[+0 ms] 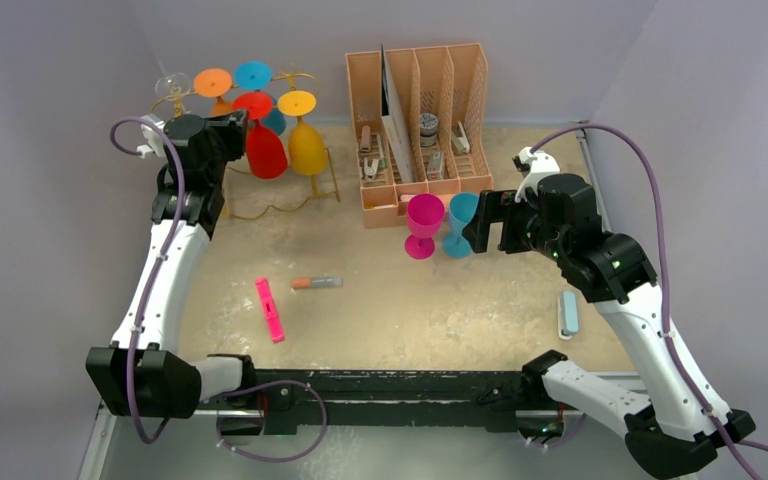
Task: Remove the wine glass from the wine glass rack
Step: Pick up the wine glass from the wine rack.
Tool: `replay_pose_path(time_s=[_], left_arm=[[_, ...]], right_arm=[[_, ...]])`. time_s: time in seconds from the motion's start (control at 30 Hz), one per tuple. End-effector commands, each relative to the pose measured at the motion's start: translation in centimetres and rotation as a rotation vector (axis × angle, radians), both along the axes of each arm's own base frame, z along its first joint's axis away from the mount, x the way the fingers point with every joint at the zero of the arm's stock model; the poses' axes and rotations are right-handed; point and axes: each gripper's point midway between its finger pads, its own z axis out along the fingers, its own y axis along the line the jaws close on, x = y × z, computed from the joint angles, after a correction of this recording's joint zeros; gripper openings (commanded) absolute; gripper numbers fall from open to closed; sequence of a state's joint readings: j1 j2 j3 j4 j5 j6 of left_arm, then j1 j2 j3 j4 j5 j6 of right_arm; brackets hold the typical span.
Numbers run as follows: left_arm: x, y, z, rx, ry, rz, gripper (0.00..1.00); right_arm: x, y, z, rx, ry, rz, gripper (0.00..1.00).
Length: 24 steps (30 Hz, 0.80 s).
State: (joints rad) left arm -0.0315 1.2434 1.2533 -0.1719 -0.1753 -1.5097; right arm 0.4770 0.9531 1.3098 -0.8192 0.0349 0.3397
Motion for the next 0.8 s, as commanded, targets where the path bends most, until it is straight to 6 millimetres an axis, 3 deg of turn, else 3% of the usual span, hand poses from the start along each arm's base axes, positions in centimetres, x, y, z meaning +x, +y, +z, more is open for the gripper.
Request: replay_pose_path(time_s=[0.0, 0.33, 0.77], left_arm=[[-0.8, 0.1, 1.9, -0.008, -0.066, -0.009, 0.0], [-1.6, -0.3, 0.9, -0.019, -0.048, -0.034, 0.0], [-2.9, -0.8, 1.4, 0.025, -0.076, -0.068, 0.0]], right_arm=[[-0.1, 0.0, 1.0, 0.024, -0.022, -0.007, 0.99], [-0.1, 0.3, 1.0, 0.037, -0.017, 0.0, 0.99], [-0.1, 0.7, 0.9, 0.048, -0.004, 0.01, 0.99]])
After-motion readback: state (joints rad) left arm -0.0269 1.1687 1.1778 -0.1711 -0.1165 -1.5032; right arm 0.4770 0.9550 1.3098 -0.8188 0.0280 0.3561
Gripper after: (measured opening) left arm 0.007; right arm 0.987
